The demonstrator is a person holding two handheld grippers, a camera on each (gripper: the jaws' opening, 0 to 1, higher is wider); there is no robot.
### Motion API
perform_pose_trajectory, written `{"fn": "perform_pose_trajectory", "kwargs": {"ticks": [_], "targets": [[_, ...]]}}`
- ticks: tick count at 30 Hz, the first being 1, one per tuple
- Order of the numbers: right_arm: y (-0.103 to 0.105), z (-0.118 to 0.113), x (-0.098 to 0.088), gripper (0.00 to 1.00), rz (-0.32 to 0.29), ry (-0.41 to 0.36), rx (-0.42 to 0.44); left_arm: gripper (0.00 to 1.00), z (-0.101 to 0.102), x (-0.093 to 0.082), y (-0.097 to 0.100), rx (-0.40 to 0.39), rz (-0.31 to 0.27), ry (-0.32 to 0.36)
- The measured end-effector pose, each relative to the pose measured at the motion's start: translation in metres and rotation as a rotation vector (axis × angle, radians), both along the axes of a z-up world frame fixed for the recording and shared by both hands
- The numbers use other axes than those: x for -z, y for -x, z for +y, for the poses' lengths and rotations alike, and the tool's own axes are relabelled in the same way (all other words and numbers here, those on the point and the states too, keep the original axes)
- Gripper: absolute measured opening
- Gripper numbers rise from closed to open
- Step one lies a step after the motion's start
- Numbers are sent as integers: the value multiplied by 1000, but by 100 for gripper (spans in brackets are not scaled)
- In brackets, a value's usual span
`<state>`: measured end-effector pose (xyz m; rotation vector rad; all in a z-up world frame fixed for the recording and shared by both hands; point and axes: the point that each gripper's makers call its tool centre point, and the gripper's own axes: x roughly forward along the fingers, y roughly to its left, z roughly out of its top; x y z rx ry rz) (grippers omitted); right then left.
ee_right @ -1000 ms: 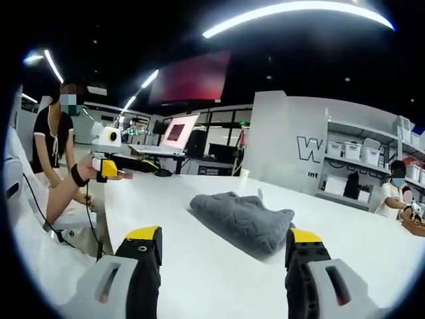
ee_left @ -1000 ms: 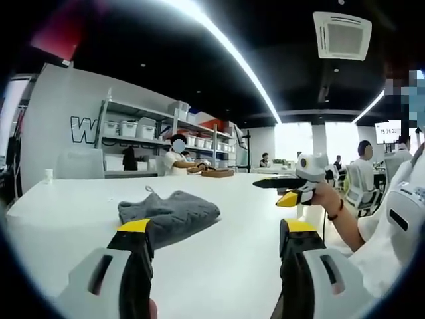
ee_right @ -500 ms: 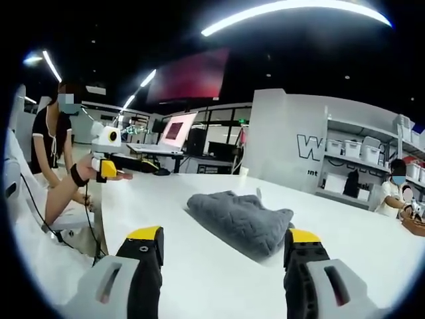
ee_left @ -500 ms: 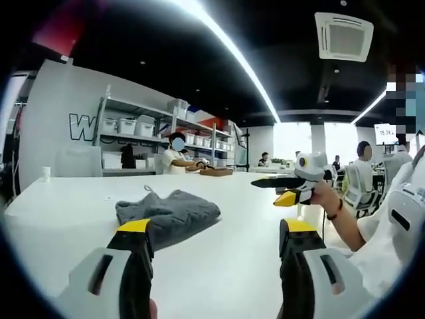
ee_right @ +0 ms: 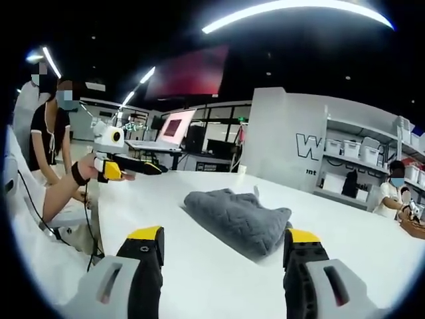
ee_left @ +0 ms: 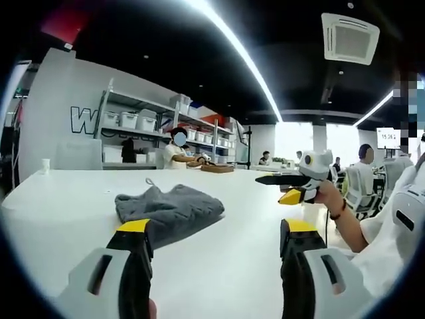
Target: Open the folded towel by lifting each exposed corner and separating the folded layers until the towel lies flat within the target outline without major curled edges
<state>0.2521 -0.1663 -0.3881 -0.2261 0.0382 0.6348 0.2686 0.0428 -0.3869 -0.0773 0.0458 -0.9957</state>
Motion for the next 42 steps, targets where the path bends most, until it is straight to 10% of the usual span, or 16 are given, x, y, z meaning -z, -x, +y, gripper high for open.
{"fn": "perform_pose_trajectory", "kwargs": {"ticks": [42], "targets": [[-18,-7,-2,70,18,12,4,75,-15,-4,-15,20,20,-22]]}}
